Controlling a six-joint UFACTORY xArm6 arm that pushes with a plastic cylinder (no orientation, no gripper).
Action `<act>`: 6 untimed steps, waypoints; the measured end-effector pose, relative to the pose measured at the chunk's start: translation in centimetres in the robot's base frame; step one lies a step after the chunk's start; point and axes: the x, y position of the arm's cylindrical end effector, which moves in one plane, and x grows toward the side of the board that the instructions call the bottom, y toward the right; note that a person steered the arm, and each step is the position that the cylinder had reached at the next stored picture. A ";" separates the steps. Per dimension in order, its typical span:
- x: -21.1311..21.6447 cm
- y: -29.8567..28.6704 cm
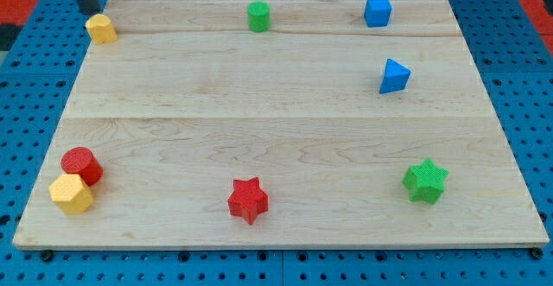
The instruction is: Move the yellow heart vertically to the top of the red circle
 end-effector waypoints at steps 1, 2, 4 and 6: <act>2.9 1.9; 6.8 4.1; 8.6 7.3; 10.9 7.4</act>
